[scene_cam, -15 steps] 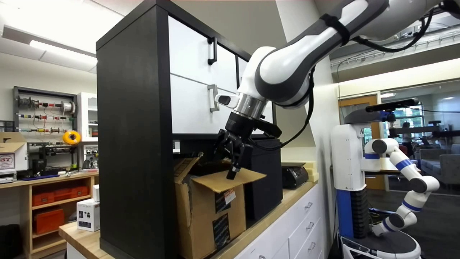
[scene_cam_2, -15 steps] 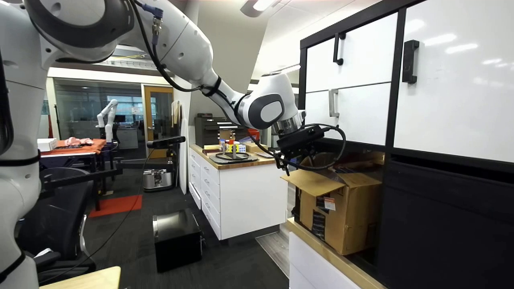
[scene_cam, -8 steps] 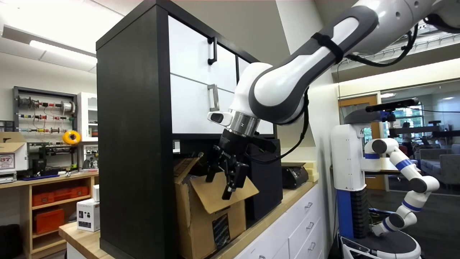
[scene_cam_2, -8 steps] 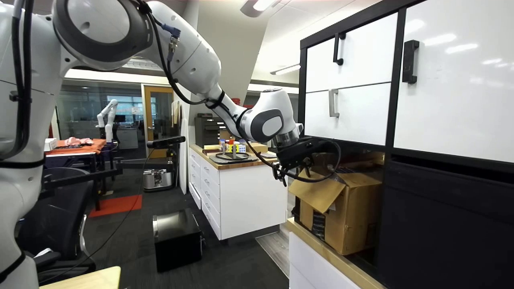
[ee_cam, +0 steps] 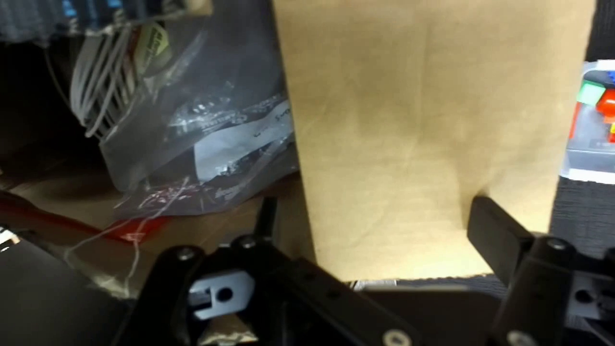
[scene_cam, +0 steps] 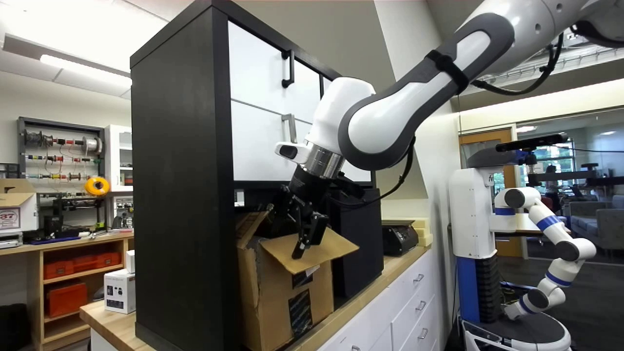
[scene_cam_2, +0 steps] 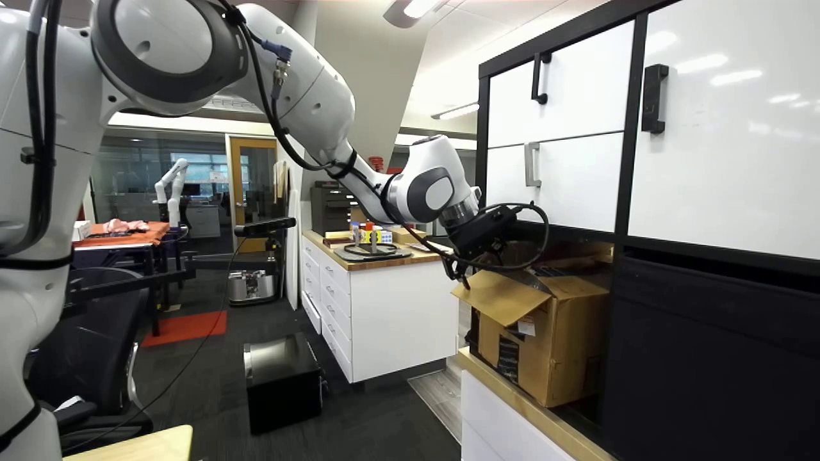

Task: Pull the carton box under the drawer

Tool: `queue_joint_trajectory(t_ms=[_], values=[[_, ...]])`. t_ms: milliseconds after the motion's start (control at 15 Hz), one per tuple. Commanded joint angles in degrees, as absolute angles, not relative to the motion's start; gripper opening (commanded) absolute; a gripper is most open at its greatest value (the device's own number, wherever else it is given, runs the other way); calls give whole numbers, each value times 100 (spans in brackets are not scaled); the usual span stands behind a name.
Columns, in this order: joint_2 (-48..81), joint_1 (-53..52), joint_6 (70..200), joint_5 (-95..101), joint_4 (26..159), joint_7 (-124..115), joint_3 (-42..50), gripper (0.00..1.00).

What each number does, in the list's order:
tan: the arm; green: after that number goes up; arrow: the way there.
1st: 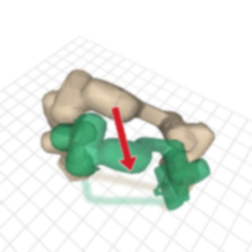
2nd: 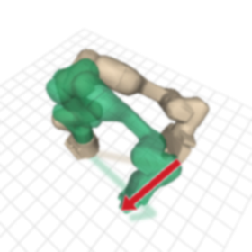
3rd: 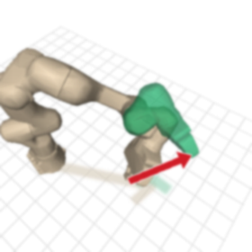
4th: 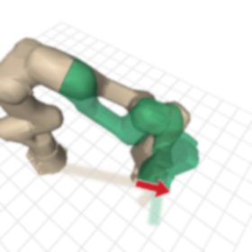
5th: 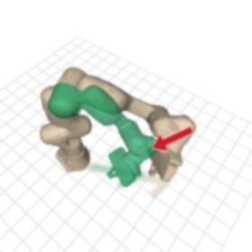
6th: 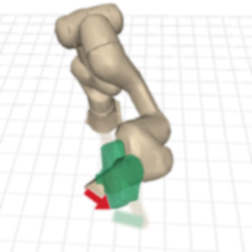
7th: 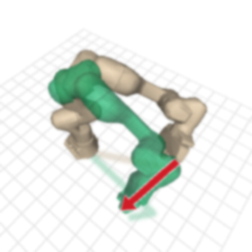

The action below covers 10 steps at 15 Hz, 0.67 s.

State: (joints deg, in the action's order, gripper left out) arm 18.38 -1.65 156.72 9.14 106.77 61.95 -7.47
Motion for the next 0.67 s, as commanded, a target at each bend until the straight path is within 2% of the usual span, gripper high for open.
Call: queue_joint_trajectory(t_ms=[0,533,600], values=[[1773,-283,15891,1436,10598,5863,-552,100],[2503,-306,15703,1753,10007,5885,-521,100],[2571,-289,15719,1737,9959,5893,-533,75]])
